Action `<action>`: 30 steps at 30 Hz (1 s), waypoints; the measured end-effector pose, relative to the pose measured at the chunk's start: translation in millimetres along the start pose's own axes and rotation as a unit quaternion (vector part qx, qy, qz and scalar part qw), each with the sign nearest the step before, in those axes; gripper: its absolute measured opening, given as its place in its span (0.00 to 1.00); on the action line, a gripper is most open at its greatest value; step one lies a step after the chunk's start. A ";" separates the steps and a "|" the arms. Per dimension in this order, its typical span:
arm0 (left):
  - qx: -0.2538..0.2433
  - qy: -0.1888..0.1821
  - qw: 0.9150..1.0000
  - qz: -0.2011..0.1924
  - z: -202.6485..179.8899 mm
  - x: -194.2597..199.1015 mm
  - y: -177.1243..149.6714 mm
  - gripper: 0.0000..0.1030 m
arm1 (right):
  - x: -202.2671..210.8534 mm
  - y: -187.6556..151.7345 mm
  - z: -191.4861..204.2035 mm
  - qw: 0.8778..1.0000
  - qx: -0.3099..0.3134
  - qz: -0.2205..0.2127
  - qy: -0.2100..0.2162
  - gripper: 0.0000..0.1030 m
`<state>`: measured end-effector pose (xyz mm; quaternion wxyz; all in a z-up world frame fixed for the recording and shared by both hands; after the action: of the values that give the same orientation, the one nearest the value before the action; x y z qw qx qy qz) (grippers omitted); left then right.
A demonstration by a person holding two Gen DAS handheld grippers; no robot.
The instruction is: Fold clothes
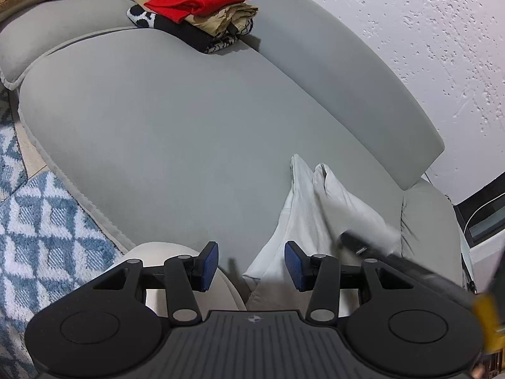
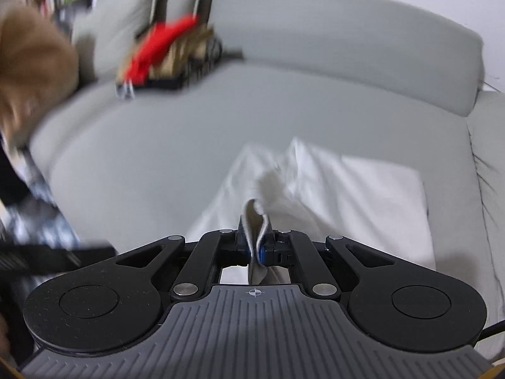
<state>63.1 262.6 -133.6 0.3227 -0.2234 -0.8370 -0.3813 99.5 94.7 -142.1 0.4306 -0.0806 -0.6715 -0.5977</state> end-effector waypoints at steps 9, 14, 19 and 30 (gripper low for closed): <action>0.013 0.012 1.000 0.005 8.3 2.0 -3.5 0.43 | 23.1 5.2 26.4 0.999 0.037 -0.036 0.016 0.01; 0.016 0.022 1.000 0.005 11.9 2.9 -3.8 0.42 | 16.0 -15.4 37.6 0.995 0.080 0.029 0.052 0.02; 0.018 0.035 0.999 0.001 13.4 3.2 -1.3 0.43 | 19.4 -47.8 46.9 0.979 0.135 0.100 0.115 0.37; -0.098 -0.036 0.993 0.048 -49.0 -37.5 -1.0 0.41 | 45.7 -35.1 -48.7 0.992 -0.021 0.080 0.092 0.37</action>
<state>106.6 218.8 -136.2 0.2872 -0.3076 -0.7951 -0.4368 73.0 24.1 -141.1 0.5349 -0.0879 -0.6079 -0.5802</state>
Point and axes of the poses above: each gripper's, at about its wrist camera, not at the fingertips, and x roughly against the way its jaws point, z to its left, y to its top, the point moved 10 cm from there along -x, roughly the way its jaws point, and after that the axes turned 1 degree about y, right-handed, at the moved point
